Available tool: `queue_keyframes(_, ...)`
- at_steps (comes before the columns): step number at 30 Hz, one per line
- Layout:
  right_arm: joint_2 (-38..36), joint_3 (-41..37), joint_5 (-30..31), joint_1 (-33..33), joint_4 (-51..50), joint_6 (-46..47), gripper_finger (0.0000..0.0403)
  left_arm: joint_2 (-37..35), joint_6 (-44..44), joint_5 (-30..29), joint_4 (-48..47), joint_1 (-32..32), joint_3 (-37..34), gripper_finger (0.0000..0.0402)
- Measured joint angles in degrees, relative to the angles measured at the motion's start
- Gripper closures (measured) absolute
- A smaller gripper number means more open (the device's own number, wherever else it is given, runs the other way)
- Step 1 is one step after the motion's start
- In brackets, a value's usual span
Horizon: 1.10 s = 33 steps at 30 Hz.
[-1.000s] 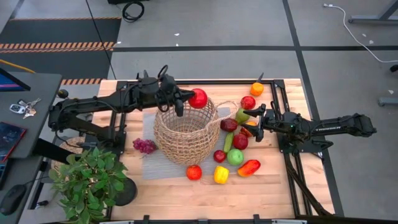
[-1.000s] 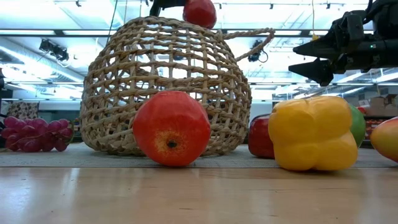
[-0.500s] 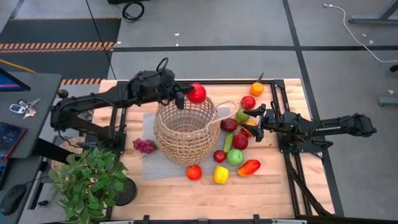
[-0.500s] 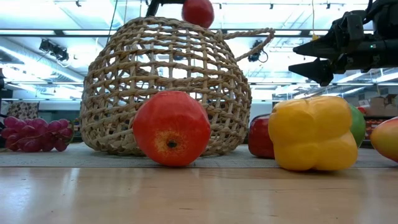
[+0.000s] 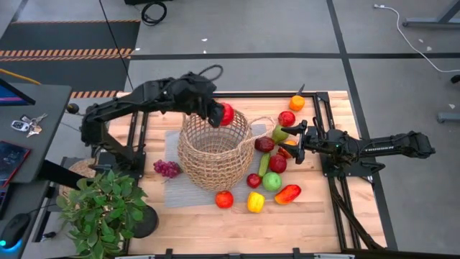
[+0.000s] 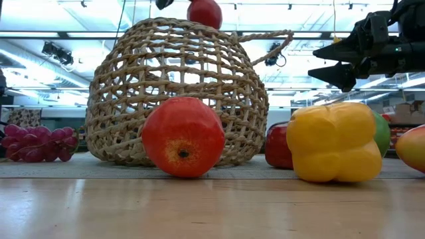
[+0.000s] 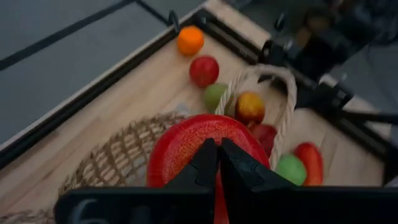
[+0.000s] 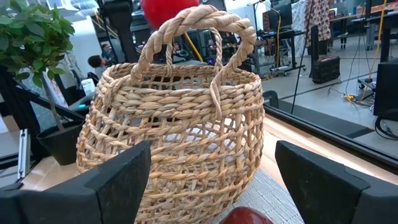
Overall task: Build produce basket
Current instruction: Put the red apple into the brown basket
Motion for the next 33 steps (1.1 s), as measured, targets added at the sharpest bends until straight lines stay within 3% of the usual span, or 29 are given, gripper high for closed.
queue_keyframes(18,-0.01,0.00,0.02,-0.02,0.03,0.00,0.0055,6.27,-0.57,-6.07,-12.04,-2.00,11.87,0.0390)
queue_keyframes(25,0.00,-0.02,0.02,-0.02,0.02,0.00,0.0055,6.38,-6.34,-6.86,-15.01,-1.69,12.64,0.0390)
queue_keyframes(33,0.01,-0.02,0.02,-0.02,0.02,0.00,0.0055,6.38,-19.21,-9.75,-21.81,-1.67,12.64,0.0390)
